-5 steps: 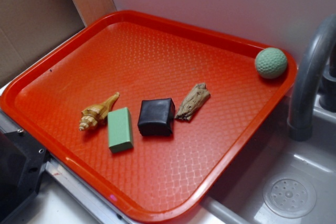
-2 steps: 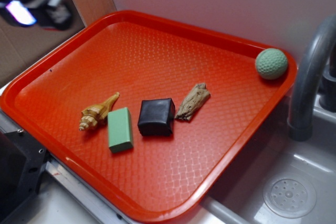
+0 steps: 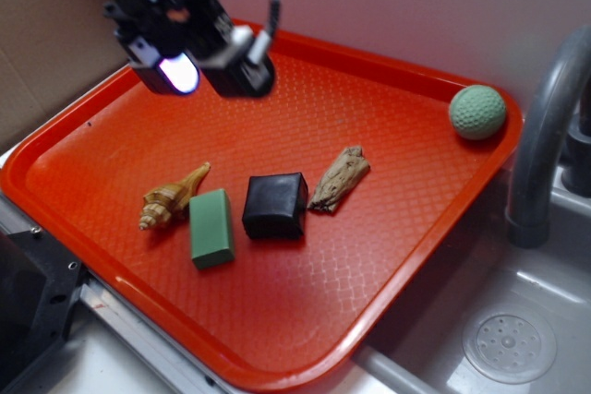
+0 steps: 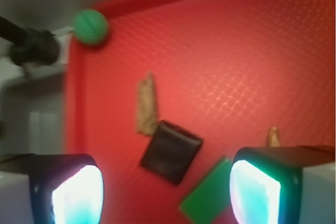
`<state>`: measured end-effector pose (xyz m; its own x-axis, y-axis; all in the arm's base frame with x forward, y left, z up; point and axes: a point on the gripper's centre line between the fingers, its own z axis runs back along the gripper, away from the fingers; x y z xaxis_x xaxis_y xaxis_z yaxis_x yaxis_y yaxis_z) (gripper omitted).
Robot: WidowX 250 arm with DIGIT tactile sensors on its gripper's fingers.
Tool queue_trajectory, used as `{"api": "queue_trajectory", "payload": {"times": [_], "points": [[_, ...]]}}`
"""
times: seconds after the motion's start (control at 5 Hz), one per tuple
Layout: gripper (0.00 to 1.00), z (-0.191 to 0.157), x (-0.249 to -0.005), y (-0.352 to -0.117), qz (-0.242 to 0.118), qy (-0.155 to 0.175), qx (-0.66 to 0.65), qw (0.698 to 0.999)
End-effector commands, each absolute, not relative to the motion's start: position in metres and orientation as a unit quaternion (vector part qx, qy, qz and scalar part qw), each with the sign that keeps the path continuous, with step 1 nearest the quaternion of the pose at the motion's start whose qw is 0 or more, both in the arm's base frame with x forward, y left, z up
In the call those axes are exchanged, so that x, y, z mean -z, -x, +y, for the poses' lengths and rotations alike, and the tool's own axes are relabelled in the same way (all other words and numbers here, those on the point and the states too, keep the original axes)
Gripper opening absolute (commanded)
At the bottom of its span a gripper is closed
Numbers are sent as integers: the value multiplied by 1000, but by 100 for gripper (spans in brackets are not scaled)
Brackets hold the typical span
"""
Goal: Grab the wood chip.
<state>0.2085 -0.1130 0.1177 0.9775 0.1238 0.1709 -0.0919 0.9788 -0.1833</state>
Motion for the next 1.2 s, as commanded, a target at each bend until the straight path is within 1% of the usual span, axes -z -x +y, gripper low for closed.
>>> {"api": "queue_trajectory", "payload": {"times": [0.0, 0.2, 1.0], "points": [[100, -125, -66, -245, -70, 68, -35, 995], [100, -120, -88, -245, -91, 113, -51, 988], [100, -120, -88, -245, -91, 113, -51, 988]]}}
